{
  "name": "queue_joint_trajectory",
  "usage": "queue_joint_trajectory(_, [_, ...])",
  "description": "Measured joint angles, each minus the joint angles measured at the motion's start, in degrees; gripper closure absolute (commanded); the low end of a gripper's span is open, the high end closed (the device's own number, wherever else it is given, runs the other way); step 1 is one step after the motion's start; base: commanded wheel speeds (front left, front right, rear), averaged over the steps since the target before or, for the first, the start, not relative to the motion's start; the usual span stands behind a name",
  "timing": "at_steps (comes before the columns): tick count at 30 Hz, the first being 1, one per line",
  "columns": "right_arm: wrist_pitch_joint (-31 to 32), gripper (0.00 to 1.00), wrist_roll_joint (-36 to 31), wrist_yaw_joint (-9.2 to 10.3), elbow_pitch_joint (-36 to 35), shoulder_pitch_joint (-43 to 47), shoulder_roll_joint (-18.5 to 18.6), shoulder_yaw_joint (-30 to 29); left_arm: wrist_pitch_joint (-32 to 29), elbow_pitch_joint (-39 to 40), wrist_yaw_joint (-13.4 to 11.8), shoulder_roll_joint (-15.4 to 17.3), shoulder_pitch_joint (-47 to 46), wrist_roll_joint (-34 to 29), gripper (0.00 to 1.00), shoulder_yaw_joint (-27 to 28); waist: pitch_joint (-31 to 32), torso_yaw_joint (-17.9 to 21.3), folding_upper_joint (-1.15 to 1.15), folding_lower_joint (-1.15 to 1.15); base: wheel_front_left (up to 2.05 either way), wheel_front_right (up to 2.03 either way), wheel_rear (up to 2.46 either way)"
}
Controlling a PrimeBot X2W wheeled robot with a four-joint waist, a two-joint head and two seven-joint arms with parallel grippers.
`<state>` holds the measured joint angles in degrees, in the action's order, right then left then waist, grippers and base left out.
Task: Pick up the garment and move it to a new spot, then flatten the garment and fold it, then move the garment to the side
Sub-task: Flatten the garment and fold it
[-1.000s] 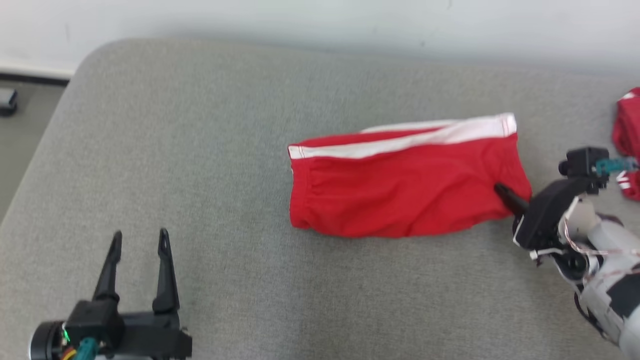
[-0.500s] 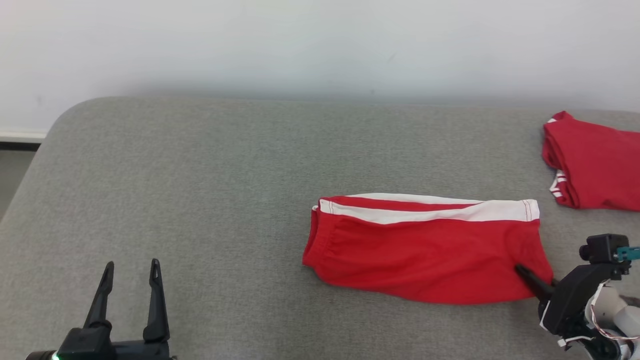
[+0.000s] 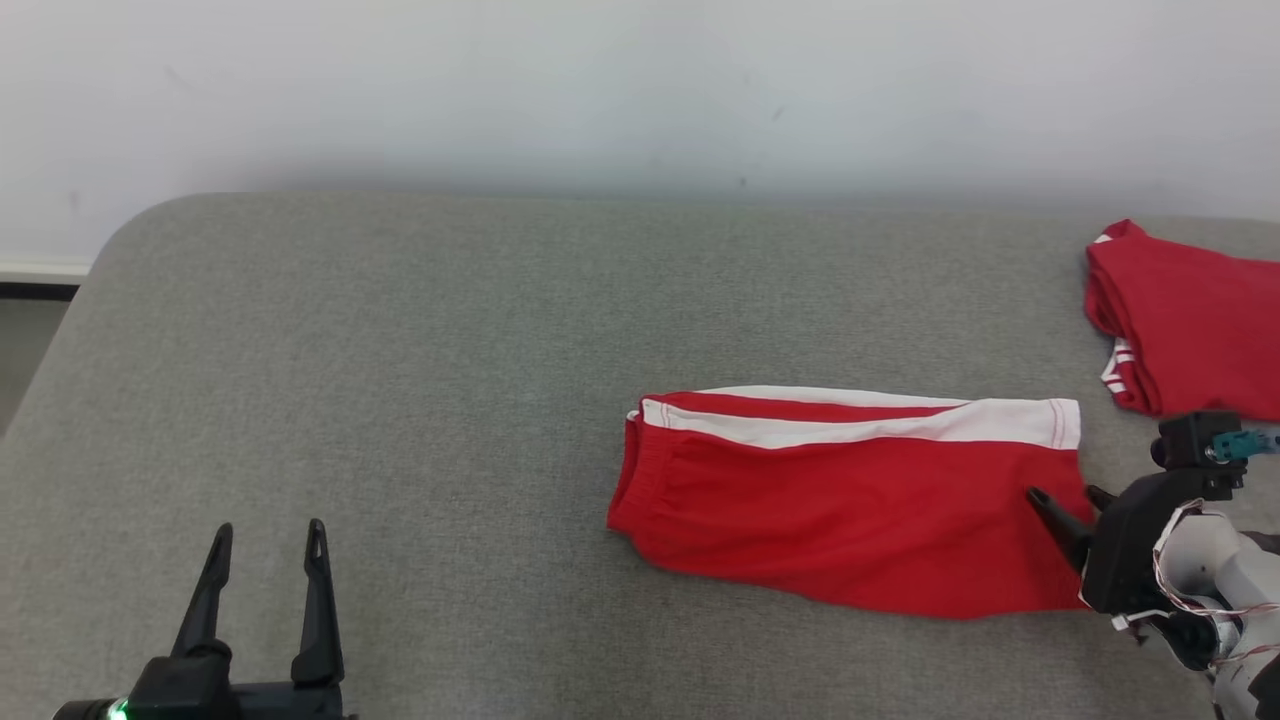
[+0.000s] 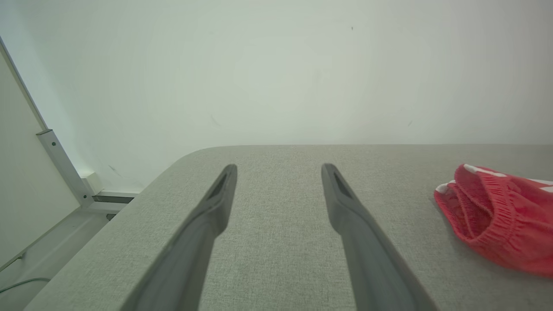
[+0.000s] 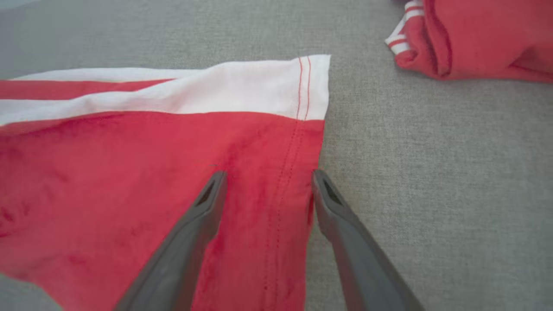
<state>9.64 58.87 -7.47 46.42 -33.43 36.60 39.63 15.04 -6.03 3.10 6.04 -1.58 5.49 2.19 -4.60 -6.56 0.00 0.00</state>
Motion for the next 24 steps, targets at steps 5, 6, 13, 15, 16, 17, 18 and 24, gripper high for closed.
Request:
queue_joint_trajectory(5, [-0.9,0.00,-1.5,0.00,4.5,-1.1,-0.7,-0.7,0.0,-0.5,0.4,0.2,-1.0,-0.5,0.00,-0.5,-0.4,-1.3,0.00,0.00,0.00,0.00,0.00])
queue_joint_trajectory(6, [-1.0,0.00,-1.8,0.00,5.3,-1.2,-0.8,-0.7,0.0,-0.6,0.4,0.3,-1.0,-0.5,0.00,-0.5,-0.4,-1.6,0.00,0.00,0.00,0.00,0.00])
queue_joint_trajectory(13, [0.5,0.00,-1.2,0.00,8.5,-1.1,-2.3,-0.9,0.0,-1.0,0.4,0.7,-1.1,-0.9,0.00,-0.7,-1.0,-2.4,0.00,0.00,0.00,0.00,0.00])
queue_joint_trajectory(15, [0.7,0.00,-0.9,0.00,8.8,-1.3,-2.6,-0.9,0.0,-1.2,0.5,0.8,-1.1,-1.0,0.00,-1.0,-1.2,-2.5,0.00,0.00,0.00,0.00,0.00])
queue_joint_trajectory(16, [0.8,0.49,-0.8,0.01,8.7,-1.3,-2.9,-0.9,0.0,-1.4,0.5,0.9,-1.1,-1.3,0.00,-1.3,-1.3,-2.5,0.00,0.00,0.00,0.00,0.00])
queue_joint_trajectory(17, [1.0,0.65,-0.4,0.03,8.4,-1.4,-3.1,-0.8,0.0,-1.8,0.6,1.1,-1.1,-1.9,0.00,-1.6,-1.4,-2.5,0.00,0.00,0.00,0.00,0.00])
queue_joint_trajectory(18, [1.0,1.00,-0.1,0.10,8.1,-1.4,-3.3,-0.8,0.0,-2.1,0.7,1.2,-1.1,-2.1,0.00,-1.7,-1.3,-2.4,0.00,0.00,0.00,0.00,0.00])
queue_joint_trajectory(24, [0.3,1.00,1.1,0.08,6.8,-0.9,-3.4,-0.1,0.0,-3.7,0.4,1.8,-0.9,-2.6,0.00,-2.0,-0.1,-1.7,0.00,0.00,0.00,0.00,0.00])
